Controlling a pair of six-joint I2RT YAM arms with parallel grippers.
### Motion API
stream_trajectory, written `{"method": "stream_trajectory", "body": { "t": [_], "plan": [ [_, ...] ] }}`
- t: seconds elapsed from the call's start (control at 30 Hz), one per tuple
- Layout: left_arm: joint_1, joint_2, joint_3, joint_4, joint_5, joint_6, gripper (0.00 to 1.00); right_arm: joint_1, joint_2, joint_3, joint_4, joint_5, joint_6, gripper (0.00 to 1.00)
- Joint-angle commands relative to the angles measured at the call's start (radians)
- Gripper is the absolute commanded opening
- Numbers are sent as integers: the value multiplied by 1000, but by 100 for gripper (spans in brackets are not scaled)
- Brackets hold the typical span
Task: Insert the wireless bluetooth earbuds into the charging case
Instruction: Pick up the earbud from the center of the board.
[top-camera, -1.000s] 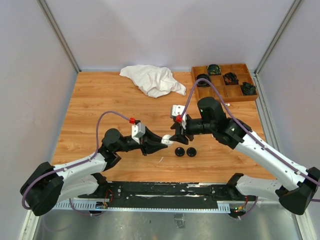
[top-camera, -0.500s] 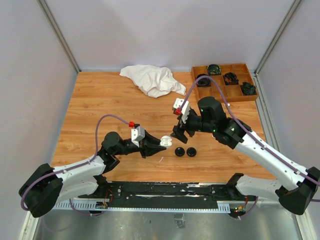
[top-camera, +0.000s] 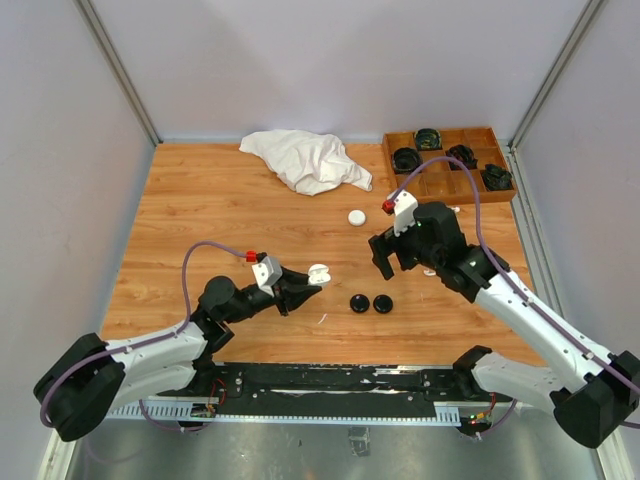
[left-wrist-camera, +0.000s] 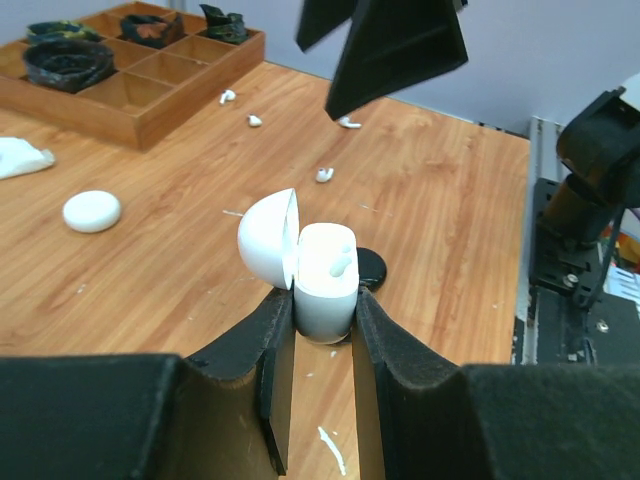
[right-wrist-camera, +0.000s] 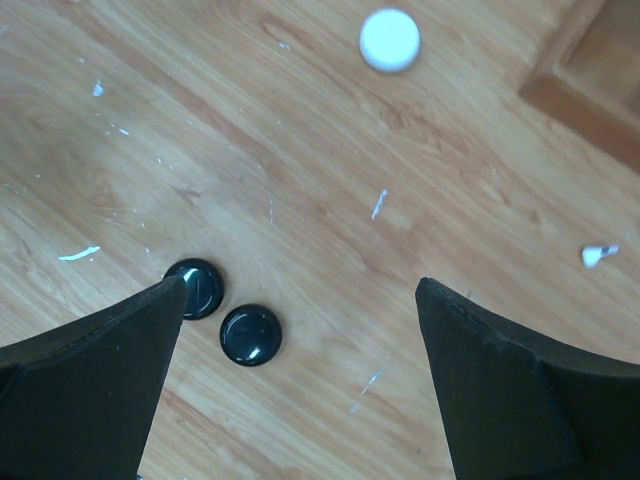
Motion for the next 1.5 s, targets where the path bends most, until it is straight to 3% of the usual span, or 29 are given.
{"method": "stream_trajectory", "body": {
  "t": [0.0, 0.1, 0.53, 0.97, 1.2, 1.47],
  "plan": [
    [-5, -21, -9, 60, -73, 52, 0, -40, -36, -49, -32, 150, 143, 99],
    [-5, -16, -26, 103, -75, 50, 0, -65, -40, -75, -67, 247, 230, 99],
    [-5, 45, -52, 159, -65, 43, 0, -261, 42, -70, -215, 177, 266, 99],
    [-5, -45, -55, 64, -79, 68, 0, -455, 298, -92, -33, -74, 199, 96],
    [-5, -52, -58, 51, -94, 79, 0, -516, 448, -70, 91, -197, 204, 99],
    [-5, -52, -47, 31, -69, 86, 0, -536, 536, -64, 54, -220, 244, 99]
  ]
}}
